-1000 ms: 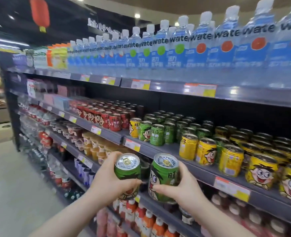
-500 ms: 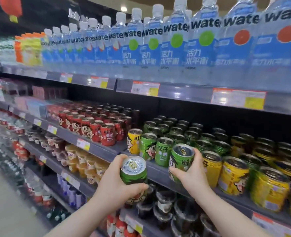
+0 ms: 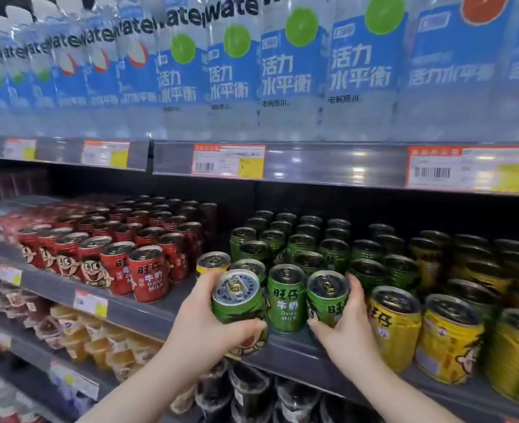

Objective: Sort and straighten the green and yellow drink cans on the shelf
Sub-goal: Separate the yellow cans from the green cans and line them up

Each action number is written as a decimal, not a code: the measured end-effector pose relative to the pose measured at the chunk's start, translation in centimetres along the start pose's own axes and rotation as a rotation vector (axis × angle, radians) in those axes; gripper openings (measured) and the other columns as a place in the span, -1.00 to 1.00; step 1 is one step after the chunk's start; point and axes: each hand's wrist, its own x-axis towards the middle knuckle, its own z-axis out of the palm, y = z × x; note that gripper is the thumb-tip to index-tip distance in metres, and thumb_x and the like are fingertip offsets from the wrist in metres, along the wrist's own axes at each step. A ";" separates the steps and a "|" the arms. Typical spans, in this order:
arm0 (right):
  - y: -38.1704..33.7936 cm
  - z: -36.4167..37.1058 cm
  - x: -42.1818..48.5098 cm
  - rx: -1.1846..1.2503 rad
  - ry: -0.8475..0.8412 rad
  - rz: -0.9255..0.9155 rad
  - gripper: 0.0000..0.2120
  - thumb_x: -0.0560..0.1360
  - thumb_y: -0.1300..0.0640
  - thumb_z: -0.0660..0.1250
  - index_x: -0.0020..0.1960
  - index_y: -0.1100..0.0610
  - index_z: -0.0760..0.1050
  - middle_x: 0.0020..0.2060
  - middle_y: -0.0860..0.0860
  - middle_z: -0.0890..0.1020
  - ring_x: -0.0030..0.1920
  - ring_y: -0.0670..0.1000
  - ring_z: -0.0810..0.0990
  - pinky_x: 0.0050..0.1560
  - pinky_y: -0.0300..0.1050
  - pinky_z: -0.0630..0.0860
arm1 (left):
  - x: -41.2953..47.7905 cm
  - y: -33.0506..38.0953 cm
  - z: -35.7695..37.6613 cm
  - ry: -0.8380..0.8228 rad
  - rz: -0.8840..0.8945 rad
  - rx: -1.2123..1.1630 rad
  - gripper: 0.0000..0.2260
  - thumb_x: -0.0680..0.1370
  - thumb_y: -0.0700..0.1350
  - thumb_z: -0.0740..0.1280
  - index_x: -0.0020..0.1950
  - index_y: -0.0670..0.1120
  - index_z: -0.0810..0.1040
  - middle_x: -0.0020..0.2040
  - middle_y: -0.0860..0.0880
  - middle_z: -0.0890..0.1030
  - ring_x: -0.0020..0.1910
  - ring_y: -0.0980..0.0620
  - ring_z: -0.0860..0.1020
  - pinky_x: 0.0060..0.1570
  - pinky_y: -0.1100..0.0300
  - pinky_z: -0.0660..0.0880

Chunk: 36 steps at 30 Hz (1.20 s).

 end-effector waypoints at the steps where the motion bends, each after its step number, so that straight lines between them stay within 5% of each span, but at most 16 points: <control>1: -0.1 0.1 0.0 0.001 0.012 0.002 -0.02 0.32 0.19 0.51 0.50 0.02 -0.07 0.44 0.04 0.23 0.42 0.05 0.27 0.42 -0.02 0.24 | 0.6 -0.3 -0.2 -0.014 0.011 0.000 -0.42 0.20 -0.07 0.60 0.08 0.20 0.38 -0.02 0.16 0.59 -0.06 0.29 0.54 -0.14 0.39 0.43; 4: -0.9 0.6 -0.2 0.022 0.099 -0.007 -0.06 0.35 0.12 0.50 0.51 -0.01 -0.05 0.47 0.00 0.17 0.45 0.01 0.21 0.44 0.01 0.23 | 2.4 -1.1 -1.1 -0.049 0.057 0.000 -0.39 0.20 -0.06 0.60 0.12 0.17 0.38 -0.03 0.18 0.58 -0.09 0.36 0.53 -0.13 0.38 0.45; 9: -2.7 1.7 -0.4 -0.143 0.305 -0.088 -0.36 0.46 0.17 0.38 0.46 0.09 0.19 0.48 0.01 0.14 0.49 -0.02 0.08 0.38 -0.25 0.03 | 4.8 -1.9 -4.2 -0.128 0.103 -0.003 -0.47 0.19 -0.07 0.60 0.02 0.16 0.40 -0.10 0.17 0.59 -0.18 0.29 0.56 -0.19 0.35 0.47; 13: -5.7 3.4 0.0 -0.286 0.369 -0.343 -0.60 0.43 0.13 0.36 0.26 0.10 0.46 0.33 0.00 0.36 0.42 0.09 0.25 0.44 0.09 0.17 | 7.0 -2.9 -7.2 -0.132 0.162 0.003 -0.48 0.19 -0.08 0.61 -0.02 0.16 0.38 -0.10 0.17 0.57 -0.13 0.32 0.51 -0.23 0.49 0.38; 15: -8.1 4.6 0.7 -0.346 0.224 -0.431 -0.68 0.43 0.09 0.33 0.18 0.10 0.52 0.18 -0.09 0.43 0.30 -0.03 0.37 0.38 0.05 0.30 | 7.9 -3.4 -8.4 -0.122 0.179 0.000 -0.49 0.19 -0.10 0.61 -0.06 0.16 0.38 -0.12 0.19 0.57 -0.16 0.34 0.50 -0.27 0.51 0.37; 20: -12.2 8.9 4.1 -0.649 -0.328 -0.332 -0.26 0.38 -0.17 0.40 0.46 -0.02 0.19 0.41 0.01 0.29 0.40 0.05 0.28 0.41 0.00 0.25 | 9.1 -4.9 -11.0 -0.100 0.202 0.001 -0.43 0.20 -0.11 0.60 0.06 0.12 0.37 -0.09 0.20 0.53 -0.11 0.32 0.48 -0.19 0.44 0.37; 26: -13.7 12.0 6.7 -0.949 -0.458 -0.252 -0.04 0.26 -0.28 0.44 0.50 -0.04 0.05 0.42 0.05 0.34 0.38 0.09 0.35 0.34 0.00 0.35 | 9.7 -6.3 -11.6 -0.141 0.189 0.013 -0.43 0.20 -0.11 0.60 0.08 0.09 0.37 -0.08 0.14 0.55 -0.12 0.29 0.49 -0.28 0.47 0.38; 29: -13.9 12.5 7.0 -0.914 -0.424 -0.213 -0.09 0.24 -0.20 0.49 0.46 -0.06 0.13 0.37 0.02 0.39 0.33 0.08 0.40 0.28 -0.03 0.39 | 9.9 -6.7 -11.1 -0.141 0.183 0.009 -0.46 0.21 -0.09 0.59 0.00 0.15 0.33 -0.10 0.17 0.53 -0.13 0.32 0.48 -0.28 0.48 0.38; 36: -15.8 8.8 8.1 -0.419 -0.061 -0.158 -0.12 0.26 -0.07 0.53 0.46 -0.08 0.16 0.40 0.03 0.30 0.39 0.05 0.30 0.36 -0.14 0.30 | 10.8 -6.8 -8.6 -0.152 0.186 0.030 -0.40 0.23 -0.02 0.58 0.09 0.14 0.28 -0.06 0.22 0.47 -0.08 0.25 0.47 -0.17 0.38 0.36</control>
